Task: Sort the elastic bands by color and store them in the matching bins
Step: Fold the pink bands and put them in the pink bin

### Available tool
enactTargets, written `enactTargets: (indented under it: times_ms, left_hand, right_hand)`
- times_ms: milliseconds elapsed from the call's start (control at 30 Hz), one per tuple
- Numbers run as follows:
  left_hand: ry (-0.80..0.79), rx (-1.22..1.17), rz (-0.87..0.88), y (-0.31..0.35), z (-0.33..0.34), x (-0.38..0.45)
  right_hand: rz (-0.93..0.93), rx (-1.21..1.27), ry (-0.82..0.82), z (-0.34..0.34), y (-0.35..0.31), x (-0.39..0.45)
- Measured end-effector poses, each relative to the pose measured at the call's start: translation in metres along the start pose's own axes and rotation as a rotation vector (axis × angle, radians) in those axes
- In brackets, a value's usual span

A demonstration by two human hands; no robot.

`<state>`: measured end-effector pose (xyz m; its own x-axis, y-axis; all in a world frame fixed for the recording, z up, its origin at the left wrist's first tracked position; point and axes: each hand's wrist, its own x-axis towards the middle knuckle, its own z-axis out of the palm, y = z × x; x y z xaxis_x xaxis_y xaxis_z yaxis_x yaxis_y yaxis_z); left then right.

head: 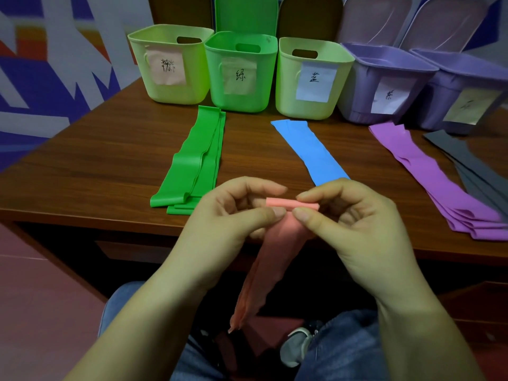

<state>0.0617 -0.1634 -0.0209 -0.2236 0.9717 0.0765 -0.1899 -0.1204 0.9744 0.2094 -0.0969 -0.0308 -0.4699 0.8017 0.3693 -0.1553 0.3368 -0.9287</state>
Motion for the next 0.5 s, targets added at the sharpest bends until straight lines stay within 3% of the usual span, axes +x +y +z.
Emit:
enactTargets:
  times_ms: [500]
  left_hand:
    - [0.014, 0.001, 0.040, -0.0005, 0.0010, -0.0019]
  right_hand:
    - [0.057, 0.056, 0.034, 0.0040, -0.0028, 0.0001]
